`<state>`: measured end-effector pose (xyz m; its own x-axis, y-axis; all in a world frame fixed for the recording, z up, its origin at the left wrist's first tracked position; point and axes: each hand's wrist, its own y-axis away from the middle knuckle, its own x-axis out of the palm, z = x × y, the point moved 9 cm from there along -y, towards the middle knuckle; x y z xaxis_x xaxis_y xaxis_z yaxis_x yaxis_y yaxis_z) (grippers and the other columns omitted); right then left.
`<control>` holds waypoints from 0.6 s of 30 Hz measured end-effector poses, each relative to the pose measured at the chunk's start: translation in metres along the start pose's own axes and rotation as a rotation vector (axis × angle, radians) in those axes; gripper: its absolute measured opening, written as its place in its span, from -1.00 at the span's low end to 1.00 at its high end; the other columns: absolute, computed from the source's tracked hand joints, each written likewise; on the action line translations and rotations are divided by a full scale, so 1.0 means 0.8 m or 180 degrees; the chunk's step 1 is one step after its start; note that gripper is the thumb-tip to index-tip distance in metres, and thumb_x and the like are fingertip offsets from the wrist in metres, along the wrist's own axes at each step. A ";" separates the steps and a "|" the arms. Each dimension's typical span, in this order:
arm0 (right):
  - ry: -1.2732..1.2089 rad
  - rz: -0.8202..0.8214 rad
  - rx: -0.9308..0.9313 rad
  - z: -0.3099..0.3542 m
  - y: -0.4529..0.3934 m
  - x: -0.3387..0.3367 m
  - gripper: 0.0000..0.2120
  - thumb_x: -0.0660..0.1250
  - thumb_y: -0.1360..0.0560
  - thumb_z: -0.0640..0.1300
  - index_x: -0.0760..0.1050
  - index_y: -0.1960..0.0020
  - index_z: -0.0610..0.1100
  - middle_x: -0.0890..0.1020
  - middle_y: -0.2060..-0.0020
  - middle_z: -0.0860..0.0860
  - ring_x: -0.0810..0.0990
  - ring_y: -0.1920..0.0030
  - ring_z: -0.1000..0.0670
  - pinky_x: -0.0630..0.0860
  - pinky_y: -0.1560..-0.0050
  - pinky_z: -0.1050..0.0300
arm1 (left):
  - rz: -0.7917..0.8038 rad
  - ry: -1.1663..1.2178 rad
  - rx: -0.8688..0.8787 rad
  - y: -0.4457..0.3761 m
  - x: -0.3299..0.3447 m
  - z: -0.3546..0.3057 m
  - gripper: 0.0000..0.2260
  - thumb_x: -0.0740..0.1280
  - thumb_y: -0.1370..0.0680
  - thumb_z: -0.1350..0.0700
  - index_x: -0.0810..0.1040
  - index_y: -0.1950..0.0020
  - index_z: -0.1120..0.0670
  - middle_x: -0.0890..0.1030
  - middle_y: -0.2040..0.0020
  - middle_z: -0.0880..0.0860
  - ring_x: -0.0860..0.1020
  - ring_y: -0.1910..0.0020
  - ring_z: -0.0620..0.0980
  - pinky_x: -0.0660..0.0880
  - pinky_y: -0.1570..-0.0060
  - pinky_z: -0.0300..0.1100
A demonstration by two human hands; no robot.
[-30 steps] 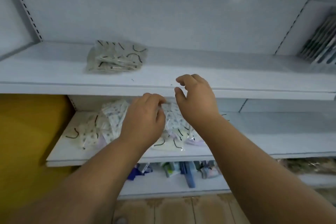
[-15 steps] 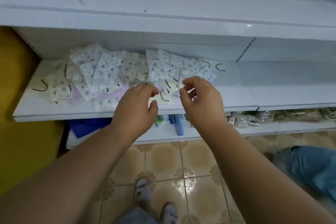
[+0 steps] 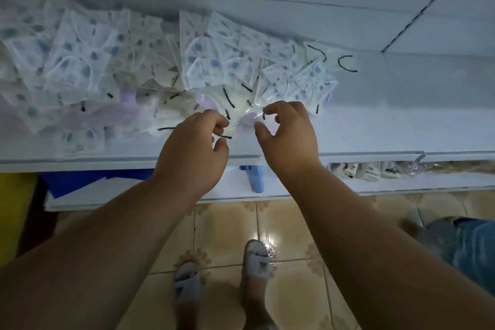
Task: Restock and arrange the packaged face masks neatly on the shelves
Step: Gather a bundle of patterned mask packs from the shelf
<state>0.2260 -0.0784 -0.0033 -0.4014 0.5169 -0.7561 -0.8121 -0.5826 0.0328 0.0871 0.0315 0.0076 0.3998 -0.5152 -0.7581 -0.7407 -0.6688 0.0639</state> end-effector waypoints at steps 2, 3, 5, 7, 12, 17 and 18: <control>0.0203 0.0026 0.0036 -0.028 -0.035 0.007 -0.66 0.40 -0.52 -0.03 0.49 -0.28 -0.05 0.44 -0.28 -0.01 0.50 -0.22 -0.06 0.43 -0.12 0.15 | -0.0008 0.0170 -0.0166 -0.019 0.020 -0.001 -0.75 0.29 -0.58 0.19 0.53 -0.24 -0.01 0.58 -0.08 -0.10 0.52 -0.01 -0.09 0.37 0.03 -0.24; 0.0320 0.0071 0.0049 -0.039 -0.052 0.009 -0.57 0.41 -0.52 0.00 0.44 -0.34 -0.04 0.40 -0.35 -0.02 0.44 -0.30 -0.09 0.43 -0.21 0.10 | -0.0013 0.0248 -0.0173 -0.028 0.030 -0.005 -0.76 0.29 -0.58 0.19 0.53 -0.23 -0.01 0.58 -0.08 -0.10 0.53 -0.01 -0.08 0.40 0.02 -0.23; 0.0627 0.0224 0.0034 -0.057 -0.086 0.014 -0.33 0.43 -0.48 0.14 0.27 -0.49 -0.01 0.23 -0.51 -0.07 0.25 -0.49 -0.13 0.30 -0.42 0.00 | 0.0002 0.0419 -0.0189 -0.050 0.050 -0.018 -0.77 0.29 -0.58 0.20 0.53 -0.21 0.00 0.57 -0.07 -0.09 0.54 0.00 -0.09 0.44 0.00 -0.23; 0.0913 0.0625 0.0096 -0.072 -0.113 0.026 -0.05 0.39 -0.41 0.35 0.01 -0.60 0.05 -0.05 -0.61 -0.09 -0.04 -0.60 -0.16 0.09 -0.53 -0.09 | 0.0029 0.0950 -0.0616 -0.074 0.070 -0.016 -0.77 0.31 -0.59 0.19 0.53 -0.22 -0.01 0.58 -0.06 -0.10 0.55 0.02 -0.13 0.46 -0.01 -0.24; 0.1297 0.1402 -0.0013 -0.103 -0.136 0.065 0.06 0.36 -0.35 0.44 -0.17 -0.61 0.15 -0.03 -0.61 -0.06 -0.03 -0.60 -0.20 0.08 -0.54 -0.21 | -0.0056 0.2366 -0.1800 -0.104 0.111 0.019 -0.74 0.34 -0.55 0.12 0.51 -0.23 -0.07 0.61 -0.03 -0.04 0.61 -0.06 0.01 0.57 -0.11 -0.04; 0.0874 0.0776 -0.0424 -0.091 -0.131 0.048 -0.42 0.30 -0.56 -0.05 0.25 -0.54 0.00 0.42 -0.43 -0.04 0.40 -0.39 -0.15 0.39 -0.36 -0.04 | -0.0044 0.2301 -0.1995 -0.109 0.120 0.030 -0.63 0.39 -0.53 0.09 0.51 -0.34 -0.01 0.60 -0.04 0.04 0.61 -0.09 0.05 0.56 -0.22 0.07; 0.0819 0.0720 -0.0513 -0.087 -0.127 0.044 -0.51 0.26 -0.57 -0.10 0.33 -0.50 -0.02 0.48 -0.38 -0.03 0.43 -0.36 -0.13 0.40 -0.34 -0.02 | -0.0070 0.2250 -0.2011 -0.109 0.118 0.029 -0.63 0.39 -0.53 0.09 0.51 -0.34 -0.02 0.61 -0.07 0.05 0.60 -0.09 0.06 0.56 -0.21 0.06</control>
<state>0.3242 -0.0446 -0.0787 -0.4268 0.2013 -0.8817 -0.6299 -0.7657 0.1301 0.1771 0.0539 -0.0848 0.7979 -0.5658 -0.2079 -0.3827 -0.7419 0.5506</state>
